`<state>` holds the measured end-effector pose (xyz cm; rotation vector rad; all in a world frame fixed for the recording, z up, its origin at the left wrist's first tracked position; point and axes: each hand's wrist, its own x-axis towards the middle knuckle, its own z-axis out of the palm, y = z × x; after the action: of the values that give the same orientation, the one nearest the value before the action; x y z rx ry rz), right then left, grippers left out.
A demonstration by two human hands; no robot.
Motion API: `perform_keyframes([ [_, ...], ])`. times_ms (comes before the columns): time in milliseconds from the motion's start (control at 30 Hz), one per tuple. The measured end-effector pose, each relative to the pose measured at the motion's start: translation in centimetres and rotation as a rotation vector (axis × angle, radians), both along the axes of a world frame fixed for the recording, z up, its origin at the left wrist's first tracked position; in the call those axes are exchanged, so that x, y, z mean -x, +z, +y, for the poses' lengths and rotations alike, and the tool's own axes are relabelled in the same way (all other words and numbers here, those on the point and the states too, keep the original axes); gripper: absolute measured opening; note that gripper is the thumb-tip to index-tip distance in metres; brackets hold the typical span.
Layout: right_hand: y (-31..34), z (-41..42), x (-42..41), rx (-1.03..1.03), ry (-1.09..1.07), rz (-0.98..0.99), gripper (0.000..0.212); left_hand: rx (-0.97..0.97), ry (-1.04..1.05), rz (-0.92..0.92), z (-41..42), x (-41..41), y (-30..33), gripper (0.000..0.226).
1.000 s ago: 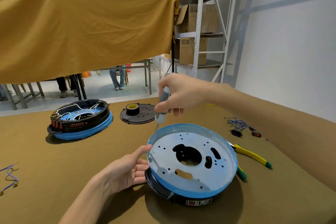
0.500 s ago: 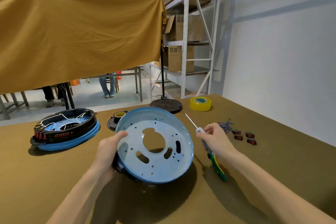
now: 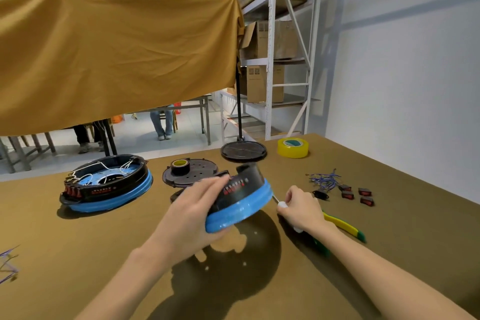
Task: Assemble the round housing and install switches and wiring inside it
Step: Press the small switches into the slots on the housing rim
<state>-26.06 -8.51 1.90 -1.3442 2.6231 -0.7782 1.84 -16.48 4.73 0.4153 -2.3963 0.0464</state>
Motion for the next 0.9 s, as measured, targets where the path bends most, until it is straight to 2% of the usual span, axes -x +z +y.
perform_keyframes([
  [100, -0.2, 0.0, 0.4, 0.033, -0.021, -0.03, 0.015, 0.179, -0.029, -0.136, 0.2, 0.0, -2.0, 0.101],
  [200, -0.1, -0.4, 0.4, 0.212, -0.073, -0.087, 0.01, 0.322, -0.055, -0.231, 0.5, 0.1, -3.9, 0.099],
  [300, 1.0, -1.0, -1.1, 0.379, 0.003, -0.295, 0.014, 0.281, -0.067, -0.246, 0.9, 0.2, -5.2, 0.095],
  [367, 1.6, -1.6, -2.5, 0.279, 0.126, -0.39, 0.026, 0.245, -0.073, -0.238, 0.9, 0.2, -5.5, 0.092],
  [467, 1.3, -2.3, -3.8, 0.11, 0.201, -0.348, 0.051, 0.252, -0.056, -0.239, 1.1, 0.1, -5.3, 0.088],
  [567, 0.9, -2.4, -3.8, 0.114, 0.191, -0.277, 0.049, 0.162, -0.051, -0.215, 1.4, -0.5, -5.6, 0.081],
  [700, 1.9, -2.4, -2.4, 0.077, 0.356, -0.245, 0.029, -0.019, -0.014, 0.061, 0.7, -1.4, -5.8, 0.044],
  [800, 2.9, -2.5, -1.6, -0.014, 0.446, -0.281, 0.042, -0.05, 0.05, 0.161, -0.2, -2.3, -5.4, 0.033],
  [833, 3.0, -2.4, -1.7, 0.006, 0.434, -0.226, 0.045, -0.06, 0.045, 0.152, -0.3, -2.6, -5.4, 0.033],
  [900, 2.7, -1.7, -2.9, 0.188, 0.372, -0.086, 0.041, -0.079, 0.003, 0.096, -0.2, -2.8, -5.6, 0.035],
])
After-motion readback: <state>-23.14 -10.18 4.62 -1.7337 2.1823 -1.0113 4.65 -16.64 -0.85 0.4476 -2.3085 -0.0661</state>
